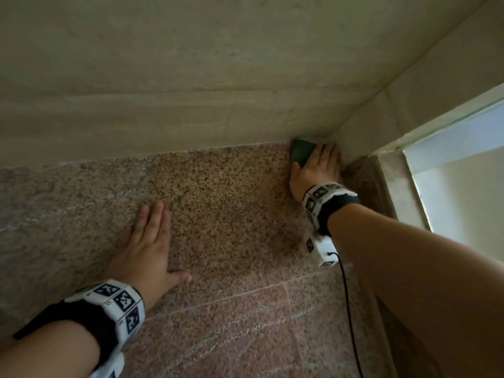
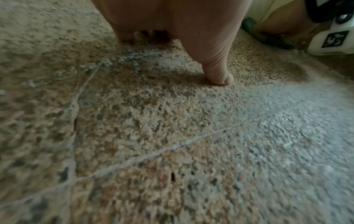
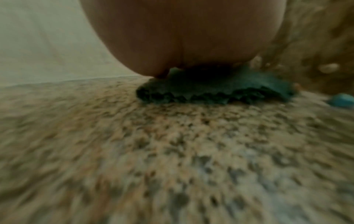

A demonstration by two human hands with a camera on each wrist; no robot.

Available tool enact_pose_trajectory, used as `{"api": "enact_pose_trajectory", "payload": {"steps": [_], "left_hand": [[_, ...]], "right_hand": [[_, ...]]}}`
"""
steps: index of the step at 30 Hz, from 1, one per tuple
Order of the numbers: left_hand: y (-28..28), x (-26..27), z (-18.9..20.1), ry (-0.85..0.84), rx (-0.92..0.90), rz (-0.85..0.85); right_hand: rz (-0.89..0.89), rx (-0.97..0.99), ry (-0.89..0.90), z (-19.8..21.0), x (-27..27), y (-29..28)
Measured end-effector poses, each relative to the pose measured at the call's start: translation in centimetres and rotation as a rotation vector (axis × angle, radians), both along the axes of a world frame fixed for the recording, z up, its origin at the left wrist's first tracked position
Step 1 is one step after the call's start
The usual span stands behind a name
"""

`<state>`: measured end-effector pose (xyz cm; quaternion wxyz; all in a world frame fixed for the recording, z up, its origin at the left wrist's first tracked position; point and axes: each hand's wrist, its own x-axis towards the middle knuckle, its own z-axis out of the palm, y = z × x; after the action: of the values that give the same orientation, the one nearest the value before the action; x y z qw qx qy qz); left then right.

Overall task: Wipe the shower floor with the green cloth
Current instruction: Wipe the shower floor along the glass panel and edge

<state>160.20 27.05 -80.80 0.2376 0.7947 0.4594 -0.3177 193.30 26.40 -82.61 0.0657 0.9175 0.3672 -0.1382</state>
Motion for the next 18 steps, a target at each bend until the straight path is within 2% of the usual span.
{"api": "enact_pose_trajectory", "payload": {"steps": [3,6,11,18], "left_hand": [[0.0,-0.1,-0.2,-0.016,0.007,0.002],[0.0,-0.1,-0.2,-0.015,0.004,0.003],[-0.1,-0.1,-0.2,-0.011,-0.005,0.008],[-0.1,0.0,-0.2,-0.002,0.006,0.000]], "right_hand": [[0.141,-0.012,0.090,0.5,-3.0,-1.1],[0.000,-0.001,0.191,-0.1,-4.0,-1.5],[-0.067,0.055,0.101,-0.9,-1.1,0.4],[-0.025,0.085,0.060,-0.6,0.1,0.4]]}}
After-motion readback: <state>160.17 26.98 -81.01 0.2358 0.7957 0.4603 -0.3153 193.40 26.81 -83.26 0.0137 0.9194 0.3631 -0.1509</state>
